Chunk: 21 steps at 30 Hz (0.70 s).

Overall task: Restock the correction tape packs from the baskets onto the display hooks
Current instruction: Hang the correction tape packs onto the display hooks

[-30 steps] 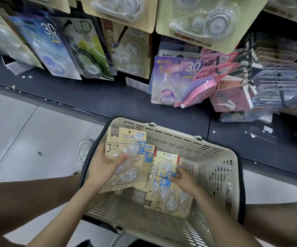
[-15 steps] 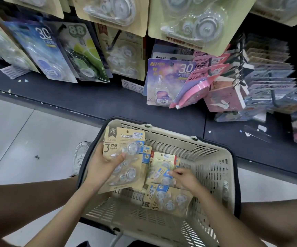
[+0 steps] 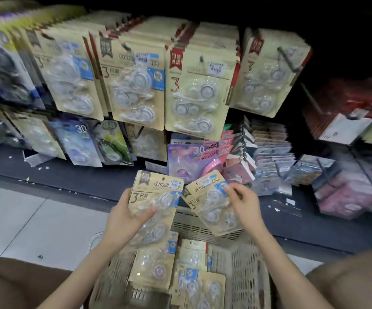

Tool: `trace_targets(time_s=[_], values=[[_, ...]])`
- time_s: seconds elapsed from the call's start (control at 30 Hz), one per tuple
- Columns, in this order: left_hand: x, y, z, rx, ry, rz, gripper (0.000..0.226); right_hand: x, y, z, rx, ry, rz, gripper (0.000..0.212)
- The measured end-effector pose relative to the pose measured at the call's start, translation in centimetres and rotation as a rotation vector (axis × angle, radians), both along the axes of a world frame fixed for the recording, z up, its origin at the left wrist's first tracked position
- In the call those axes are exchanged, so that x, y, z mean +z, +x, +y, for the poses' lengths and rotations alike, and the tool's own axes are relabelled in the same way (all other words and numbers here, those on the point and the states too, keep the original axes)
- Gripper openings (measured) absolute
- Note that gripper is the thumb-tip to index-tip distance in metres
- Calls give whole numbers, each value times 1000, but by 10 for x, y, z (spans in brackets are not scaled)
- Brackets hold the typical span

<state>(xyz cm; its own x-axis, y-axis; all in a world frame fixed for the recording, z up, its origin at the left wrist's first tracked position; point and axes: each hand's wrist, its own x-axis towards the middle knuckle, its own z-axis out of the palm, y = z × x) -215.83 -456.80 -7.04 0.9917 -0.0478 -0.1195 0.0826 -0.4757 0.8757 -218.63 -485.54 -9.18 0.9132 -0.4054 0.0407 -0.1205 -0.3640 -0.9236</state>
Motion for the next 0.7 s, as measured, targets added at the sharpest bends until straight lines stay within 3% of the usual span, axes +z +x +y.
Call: trace_targets(time_s=[0.13,0.37,0.47,0.7], values=[[54,6,-15,-9,-25,-140,42,76,-5,-6,-90,16,-235,22],[136,7,-41,32,-269,-353,47,164,-15,-20,-307,143,-562,19],[162,8,-47,34,-381,-404,57,183,-9,-28,-403,226,-608,19],[194,18,-60,1,-439,-448,45,195,19,-42,-574,367,-576,19]])
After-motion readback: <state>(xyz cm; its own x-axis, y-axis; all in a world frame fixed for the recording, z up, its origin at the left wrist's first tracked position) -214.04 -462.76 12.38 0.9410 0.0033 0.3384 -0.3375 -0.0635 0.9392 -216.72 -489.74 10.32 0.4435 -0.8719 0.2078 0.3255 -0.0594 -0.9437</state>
